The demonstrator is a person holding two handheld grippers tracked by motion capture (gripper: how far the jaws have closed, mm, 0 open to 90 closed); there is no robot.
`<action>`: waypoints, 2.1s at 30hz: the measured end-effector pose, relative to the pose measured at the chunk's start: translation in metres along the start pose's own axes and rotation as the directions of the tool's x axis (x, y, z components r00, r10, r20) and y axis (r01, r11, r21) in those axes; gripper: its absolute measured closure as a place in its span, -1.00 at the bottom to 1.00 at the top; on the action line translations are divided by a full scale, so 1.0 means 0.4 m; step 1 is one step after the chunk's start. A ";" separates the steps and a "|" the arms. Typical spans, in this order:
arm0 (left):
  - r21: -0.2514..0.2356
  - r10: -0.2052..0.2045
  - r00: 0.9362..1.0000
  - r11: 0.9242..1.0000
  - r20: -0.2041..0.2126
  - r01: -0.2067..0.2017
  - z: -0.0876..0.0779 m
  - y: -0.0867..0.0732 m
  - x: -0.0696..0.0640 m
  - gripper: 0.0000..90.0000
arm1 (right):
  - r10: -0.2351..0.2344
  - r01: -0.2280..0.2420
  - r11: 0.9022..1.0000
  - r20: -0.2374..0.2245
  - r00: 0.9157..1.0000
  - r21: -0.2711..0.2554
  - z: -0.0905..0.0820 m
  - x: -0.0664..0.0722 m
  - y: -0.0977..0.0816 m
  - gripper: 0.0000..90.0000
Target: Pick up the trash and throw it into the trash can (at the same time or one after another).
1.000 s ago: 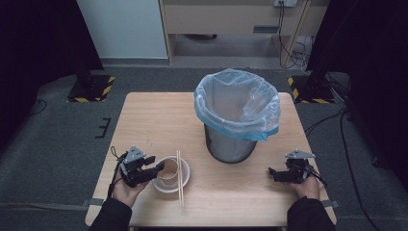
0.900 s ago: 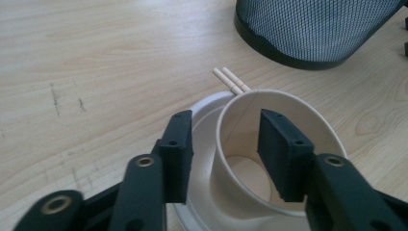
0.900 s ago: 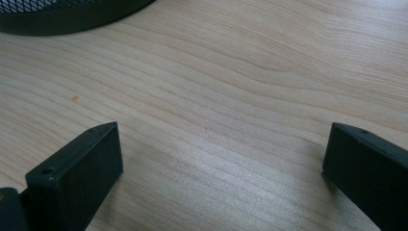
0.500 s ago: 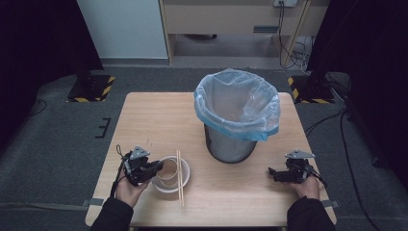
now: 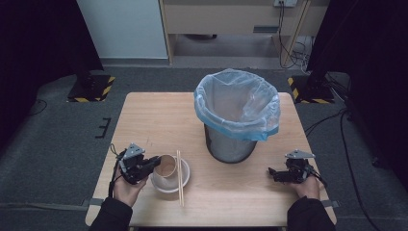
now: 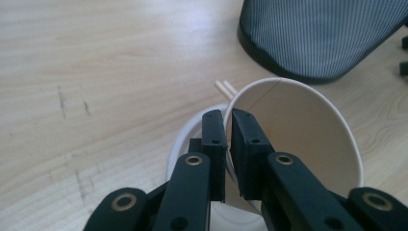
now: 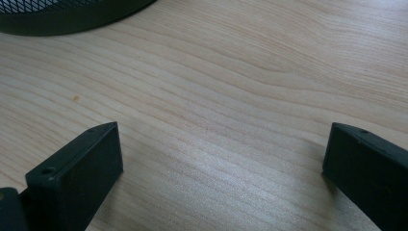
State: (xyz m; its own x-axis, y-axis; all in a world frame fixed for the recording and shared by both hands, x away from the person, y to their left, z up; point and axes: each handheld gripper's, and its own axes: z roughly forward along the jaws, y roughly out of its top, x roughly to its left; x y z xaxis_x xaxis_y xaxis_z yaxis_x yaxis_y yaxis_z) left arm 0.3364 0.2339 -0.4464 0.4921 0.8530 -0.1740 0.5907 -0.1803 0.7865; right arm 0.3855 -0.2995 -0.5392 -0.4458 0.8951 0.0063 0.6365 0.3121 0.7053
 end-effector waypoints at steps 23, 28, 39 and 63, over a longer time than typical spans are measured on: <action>-0.196 -0.028 0.999 0.980 -0.020 0.023 -0.104 0.034 0.023 0.86 | -0.002 0.002 1.000 0.000 1.000 -0.001 0.000 0.001 0.000 -0.99; -0.217 -0.028 0.999 0.976 -0.022 0.023 -0.118 0.037 0.024 0.86 | -0.005 0.005 1.000 -0.001 1.000 -0.001 0.000 0.001 0.000 -0.99; -0.305 -0.011 1.000 0.952 -0.023 0.003 -0.168 0.061 0.009 0.86 | -0.004 0.004 1.000 -0.001 1.000 -0.001 0.001 0.001 0.001 -0.99; -0.440 0.046 0.999 0.897 0.015 -0.035 -0.251 0.118 -0.046 0.86 | -0.003 0.003 1.000 -0.002 1.000 -0.002 0.001 0.001 0.001 -0.99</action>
State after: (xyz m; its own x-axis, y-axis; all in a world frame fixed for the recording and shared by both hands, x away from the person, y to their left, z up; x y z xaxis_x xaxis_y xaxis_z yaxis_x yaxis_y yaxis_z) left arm 0.2912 0.2588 -0.3465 0.5284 0.8362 -0.1467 0.2318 0.0241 0.9725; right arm 0.3857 -0.2989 -0.5392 -0.4491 0.8935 0.0052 0.6339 0.3145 0.7066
